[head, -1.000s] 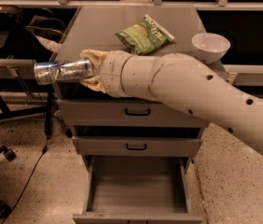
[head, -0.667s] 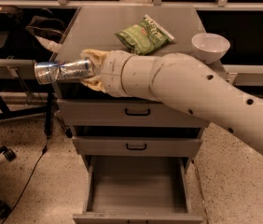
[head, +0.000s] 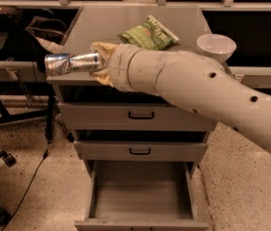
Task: Pick redbull can from bottom drawer and place on counter
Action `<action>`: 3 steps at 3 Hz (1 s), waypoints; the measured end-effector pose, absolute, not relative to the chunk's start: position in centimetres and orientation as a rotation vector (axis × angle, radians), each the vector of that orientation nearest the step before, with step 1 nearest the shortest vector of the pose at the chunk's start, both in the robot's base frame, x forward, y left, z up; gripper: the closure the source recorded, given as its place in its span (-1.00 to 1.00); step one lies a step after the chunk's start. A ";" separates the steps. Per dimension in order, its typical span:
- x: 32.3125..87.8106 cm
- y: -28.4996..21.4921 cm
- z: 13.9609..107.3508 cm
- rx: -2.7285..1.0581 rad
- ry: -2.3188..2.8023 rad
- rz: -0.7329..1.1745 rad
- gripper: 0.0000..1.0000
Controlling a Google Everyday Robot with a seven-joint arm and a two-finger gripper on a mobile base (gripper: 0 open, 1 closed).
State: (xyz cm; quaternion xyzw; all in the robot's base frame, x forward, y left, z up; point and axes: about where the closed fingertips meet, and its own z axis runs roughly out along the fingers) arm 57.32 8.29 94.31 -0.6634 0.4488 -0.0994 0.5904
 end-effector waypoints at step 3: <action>65.4 2.6 93.7 -1.458 1.101 -0.368 1.00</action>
Offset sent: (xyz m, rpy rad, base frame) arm 0.0888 -0.0685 -0.0016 -0.0134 -0.0832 -0.1658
